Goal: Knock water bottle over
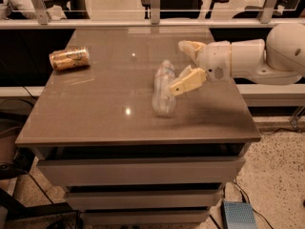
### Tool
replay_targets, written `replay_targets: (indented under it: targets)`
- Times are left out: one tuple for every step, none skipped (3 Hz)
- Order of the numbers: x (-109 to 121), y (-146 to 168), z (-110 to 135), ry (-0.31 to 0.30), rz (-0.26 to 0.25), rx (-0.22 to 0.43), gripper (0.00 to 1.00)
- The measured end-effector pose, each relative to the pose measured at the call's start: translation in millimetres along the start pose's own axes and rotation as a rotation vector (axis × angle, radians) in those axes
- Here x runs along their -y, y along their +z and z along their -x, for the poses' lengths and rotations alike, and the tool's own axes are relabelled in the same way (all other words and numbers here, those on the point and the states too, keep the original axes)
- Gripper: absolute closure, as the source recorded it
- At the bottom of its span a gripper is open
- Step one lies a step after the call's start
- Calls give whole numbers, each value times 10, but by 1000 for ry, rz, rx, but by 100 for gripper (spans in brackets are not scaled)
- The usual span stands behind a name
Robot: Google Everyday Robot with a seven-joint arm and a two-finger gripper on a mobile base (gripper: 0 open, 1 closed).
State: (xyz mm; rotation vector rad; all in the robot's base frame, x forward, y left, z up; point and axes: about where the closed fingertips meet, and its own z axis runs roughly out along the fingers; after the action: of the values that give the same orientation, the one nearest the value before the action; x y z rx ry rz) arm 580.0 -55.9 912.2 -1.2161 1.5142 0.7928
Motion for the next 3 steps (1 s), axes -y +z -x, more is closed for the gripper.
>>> replay_targets:
  targets:
    - [99,-46,50,-12,-13,-3,0]
    - [116,-201,41,-12,-37,-15,0]
    - [91,-369,-19,0,-62,-22,0]
